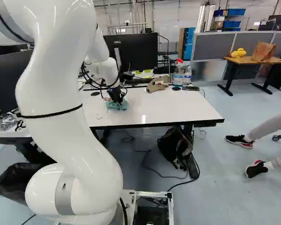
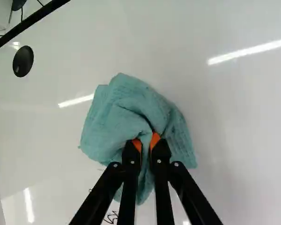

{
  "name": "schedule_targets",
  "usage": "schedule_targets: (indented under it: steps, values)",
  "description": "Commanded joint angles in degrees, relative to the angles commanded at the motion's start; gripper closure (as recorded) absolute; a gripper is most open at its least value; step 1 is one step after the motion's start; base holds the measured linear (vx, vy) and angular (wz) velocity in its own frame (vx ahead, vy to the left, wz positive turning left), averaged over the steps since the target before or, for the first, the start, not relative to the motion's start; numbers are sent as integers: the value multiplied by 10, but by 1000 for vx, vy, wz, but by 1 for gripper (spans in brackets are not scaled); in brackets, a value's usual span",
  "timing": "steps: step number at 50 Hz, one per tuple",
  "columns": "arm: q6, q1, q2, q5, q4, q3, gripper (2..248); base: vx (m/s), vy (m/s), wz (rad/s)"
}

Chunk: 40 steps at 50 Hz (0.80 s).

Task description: Clean the table with the green towel

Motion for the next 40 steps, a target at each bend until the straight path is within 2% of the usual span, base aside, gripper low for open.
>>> schedule_targets:
  steps: [22, 40]
  values:
    - [0, 42, -2, 0, 0, -3, 209, 0, 0, 0]
    - [0, 75, 14, 0, 0, 17, 209, 0, 0, 0]
